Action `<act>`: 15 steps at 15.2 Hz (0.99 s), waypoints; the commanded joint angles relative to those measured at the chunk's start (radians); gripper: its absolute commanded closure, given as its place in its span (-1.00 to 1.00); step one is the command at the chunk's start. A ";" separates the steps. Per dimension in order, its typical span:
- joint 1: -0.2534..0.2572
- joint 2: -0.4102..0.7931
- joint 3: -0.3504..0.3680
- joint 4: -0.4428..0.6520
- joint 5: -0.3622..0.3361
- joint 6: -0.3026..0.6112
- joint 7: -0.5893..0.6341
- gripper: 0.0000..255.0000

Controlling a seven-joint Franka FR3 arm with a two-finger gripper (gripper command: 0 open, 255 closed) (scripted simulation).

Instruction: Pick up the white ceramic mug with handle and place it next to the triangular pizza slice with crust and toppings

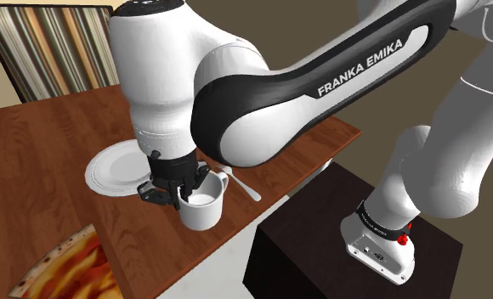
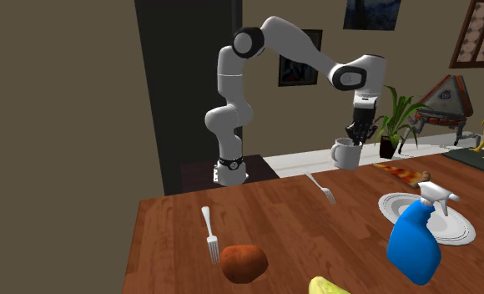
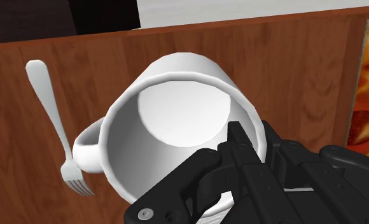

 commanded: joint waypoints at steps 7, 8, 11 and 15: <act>0.005 0.051 -0.001 -0.055 -0.037 0.099 0.029 1.00; 0.006 0.058 -0.001 -0.060 -0.041 0.109 0.033 1.00; 0.006 0.058 -0.001 -0.060 -0.041 0.109 0.033 1.00; 0.006 0.058 -0.001 -0.060 -0.041 0.109 0.033 1.00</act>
